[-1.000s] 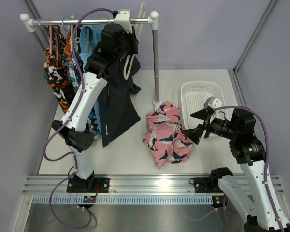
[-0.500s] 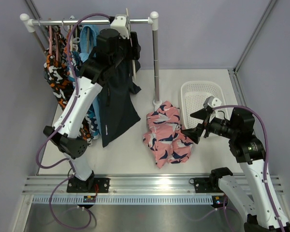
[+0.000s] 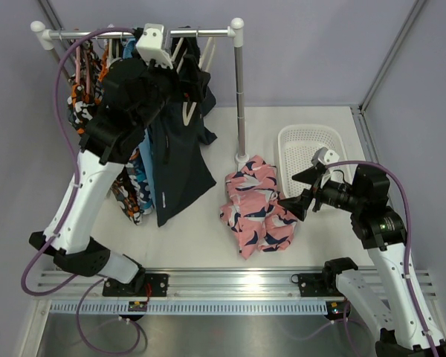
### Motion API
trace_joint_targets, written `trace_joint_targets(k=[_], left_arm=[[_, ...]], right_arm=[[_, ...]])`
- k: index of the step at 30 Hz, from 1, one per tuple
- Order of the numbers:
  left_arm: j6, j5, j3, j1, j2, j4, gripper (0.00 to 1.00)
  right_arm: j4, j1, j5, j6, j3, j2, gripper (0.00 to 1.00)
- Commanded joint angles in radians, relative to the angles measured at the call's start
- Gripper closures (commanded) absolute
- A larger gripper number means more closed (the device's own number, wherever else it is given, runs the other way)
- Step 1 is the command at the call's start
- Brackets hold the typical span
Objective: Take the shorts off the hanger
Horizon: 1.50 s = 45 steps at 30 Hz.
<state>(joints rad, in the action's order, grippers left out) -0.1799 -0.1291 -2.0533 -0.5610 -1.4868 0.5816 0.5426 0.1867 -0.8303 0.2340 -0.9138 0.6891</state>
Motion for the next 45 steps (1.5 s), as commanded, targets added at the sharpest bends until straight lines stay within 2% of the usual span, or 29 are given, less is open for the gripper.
trace_joint_targets(k=[1, 5, 8, 9, 13, 17, 19, 20, 22, 23, 27, 30, 33, 35, 40, 45], left_arm=[[0.026, 0.031, 0.045, -0.017, 0.08, -0.017, 0.01], [0.03, 0.052, 0.131, -0.031, 0.192, -0.017, 0.01], [0.042, 0.027, 0.284, -0.045, 0.339, -0.057, 0.01], [0.034, 0.022, 0.379, -0.046, 0.38, -0.069, 0.01], [0.014, 0.013, 0.592, -0.048, 0.589, -0.126, 0.01], [-0.012, 0.08, 0.726, -0.048, 0.738, -0.121, 0.01], [-0.027, 0.126, 0.771, -0.048, 0.798, -0.108, 0.01], [-0.032, 0.196, 0.813, -0.048, 0.813, -0.097, 0.01], [-0.035, 0.247, 0.863, -0.048, 0.862, -0.077, 0.01], [-0.032, 0.29, 0.924, -0.048, 0.881, -0.075, 0.01], [-0.003, 0.347, 1.09, -0.048, 0.968, -0.08, 0.01], [0.022, 0.384, 1.189, -0.048, 1.03, -0.074, 0.01], [0.057, 0.382, 1.266, -0.048, 1.083, -0.066, 0.01], [0.068, 0.368, 1.298, -0.048, 1.117, -0.063, 0.01], [0.065, 0.373, 1.377, -0.048, 1.178, -0.121, 0.01], [0.062, 0.318, 1.391, -0.048, 1.22, -0.129, 0.01]], right_arm=[[-0.043, -0.006, 0.011, 0.014, 0.001, -0.01, 0.01], [-0.053, -0.009, 0.052, 0.004, 0.003, -0.01, 0.01], [-0.07, -0.009, 0.138, -0.024, 0.0, -0.016, 0.01], [-0.076, -0.01, 0.175, -0.036, 0.003, -0.019, 0.01], [-0.128, -0.016, 0.22, -0.059, 0.024, -0.031, 0.0], [-0.121, -0.02, 0.235, -0.062, 0.021, -0.007, 0.01], [-0.063, -0.02, 0.169, -0.001, 0.006, 0.015, 0.01], [-0.032, -0.021, 0.061, 0.078, -0.013, 0.021, 0.01], [0.069, -0.021, -0.068, 0.173, -0.037, 0.045, 0.0], [0.112, -0.02, -0.183, 0.227, -0.048, 0.059, 0.0], [0.316, -0.004, -0.248, 0.558, -0.125, 0.2, 0.0], [0.399, 0.039, -0.163, 0.734, -0.152, 0.304, 0.01], [0.353, 0.184, 0.035, 0.768, -0.143, 0.372, 0.01], [0.26, 0.281, 0.149, 0.743, -0.134, 0.437, 0.0], [0.18, 0.338, 0.243, 0.726, -0.213, 0.628, 0.01], [0.18, 0.397, 0.302, 0.748, -0.215, 0.769, 0.14]])
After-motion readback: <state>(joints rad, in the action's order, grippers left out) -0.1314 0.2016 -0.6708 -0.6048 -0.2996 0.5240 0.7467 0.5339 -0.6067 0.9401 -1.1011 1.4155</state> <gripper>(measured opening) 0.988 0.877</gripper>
